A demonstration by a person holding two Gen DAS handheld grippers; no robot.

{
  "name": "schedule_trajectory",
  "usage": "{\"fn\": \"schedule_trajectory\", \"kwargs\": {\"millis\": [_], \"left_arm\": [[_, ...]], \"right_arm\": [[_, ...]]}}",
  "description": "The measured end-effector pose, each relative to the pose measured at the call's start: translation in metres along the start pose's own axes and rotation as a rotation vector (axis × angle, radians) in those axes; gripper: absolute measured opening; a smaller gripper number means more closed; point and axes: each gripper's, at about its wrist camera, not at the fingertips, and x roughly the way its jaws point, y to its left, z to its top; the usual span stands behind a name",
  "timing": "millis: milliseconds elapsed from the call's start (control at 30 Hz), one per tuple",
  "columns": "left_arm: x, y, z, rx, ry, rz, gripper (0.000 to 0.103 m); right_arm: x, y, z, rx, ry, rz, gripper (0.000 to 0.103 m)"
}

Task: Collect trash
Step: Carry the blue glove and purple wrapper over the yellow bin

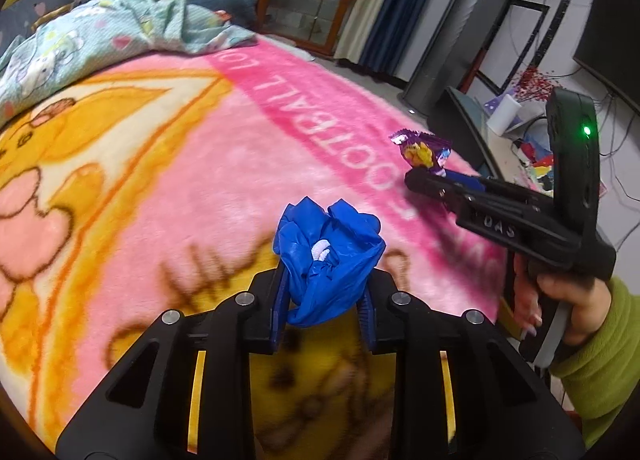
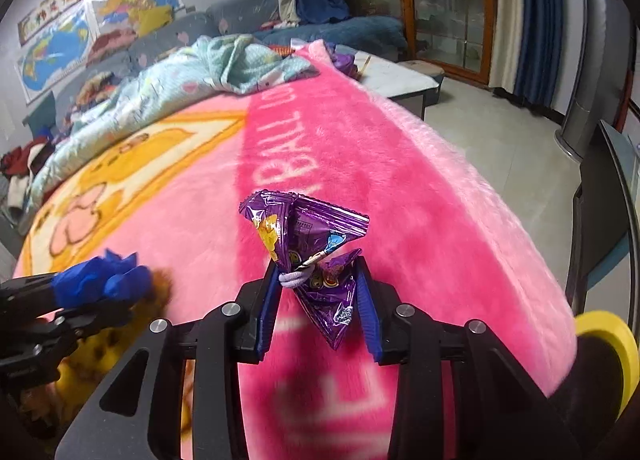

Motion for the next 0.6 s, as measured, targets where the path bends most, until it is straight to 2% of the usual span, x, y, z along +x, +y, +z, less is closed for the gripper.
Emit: {"fn": "schedule_trajectory", "kwargs": {"millis": [600], "left_arm": [[-0.019,-0.067,0.007,0.101,-0.071,-0.074,0.021]], "right_arm": [[-0.079,-0.033,-0.029,0.079,-0.065,-0.024,0.034]]}}
